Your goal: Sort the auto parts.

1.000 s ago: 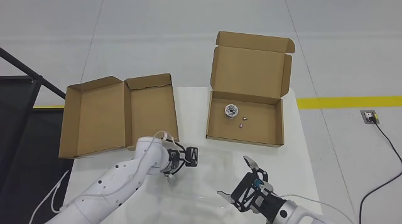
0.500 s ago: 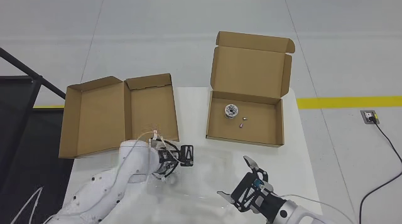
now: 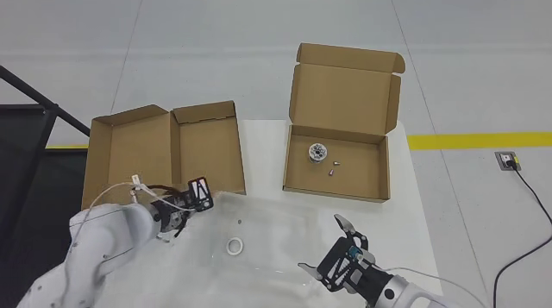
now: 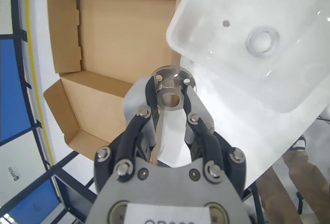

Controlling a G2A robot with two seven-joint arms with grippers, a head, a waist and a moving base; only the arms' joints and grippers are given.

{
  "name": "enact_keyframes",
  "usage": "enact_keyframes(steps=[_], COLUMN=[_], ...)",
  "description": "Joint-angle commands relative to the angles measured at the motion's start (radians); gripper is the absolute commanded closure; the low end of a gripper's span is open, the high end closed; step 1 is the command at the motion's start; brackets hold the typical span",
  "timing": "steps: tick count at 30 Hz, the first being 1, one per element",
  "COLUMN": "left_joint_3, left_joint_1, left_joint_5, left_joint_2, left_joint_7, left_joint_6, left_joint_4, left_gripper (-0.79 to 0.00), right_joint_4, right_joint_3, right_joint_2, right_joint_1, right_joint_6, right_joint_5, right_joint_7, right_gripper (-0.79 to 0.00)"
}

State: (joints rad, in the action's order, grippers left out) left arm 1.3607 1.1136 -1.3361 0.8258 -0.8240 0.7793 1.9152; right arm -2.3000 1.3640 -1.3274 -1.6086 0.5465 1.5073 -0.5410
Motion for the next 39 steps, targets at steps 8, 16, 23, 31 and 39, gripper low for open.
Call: enact_keyframes(steps=[8, 16, 23, 31, 39], left_joint_3=[0.147, 0.147, 0.106, -0.065, -0.314], left_joint_1=[0.098, 0.098, 0.049, -0.206, -0.476], left_joint_5=[-0.054, -0.054, -0.101, -0.177, -0.231], left_joint_2=[-0.015, -0.015, -0.009, 0.021, 0.092], left_joint_7=[0.185, 0.185, 0.283, 0.418, 0.446], left_joint_6=[-0.045, -0.045, -0.053, -0.034, -0.007], left_joint_4=[0.002, 0.002, -0.111, -0.369, -0.648], left_gripper=[0.000, 0.000, 0.000, 0.000, 0.000], right_joint_4=[0.000, 0.000, 0.000, 0.000, 0.000], right_joint_3=[0.000, 0.000, 0.000, 0.000, 0.000], right_joint_2=[0.000, 0.000, 0.000, 0.000, 0.000], right_joint_1=[0.000, 0.000, 0.000, 0.000, 0.000], right_joint_6=[0.000, 0.000, 0.000, 0.000, 0.000], right_joint_5=[0.000, 0.000, 0.000, 0.000, 0.000], right_joint_7=[0.000, 0.000, 0.000, 0.000, 0.000], right_gripper=[-0.785, -0.785, -0.785, -0.785, -0.785])
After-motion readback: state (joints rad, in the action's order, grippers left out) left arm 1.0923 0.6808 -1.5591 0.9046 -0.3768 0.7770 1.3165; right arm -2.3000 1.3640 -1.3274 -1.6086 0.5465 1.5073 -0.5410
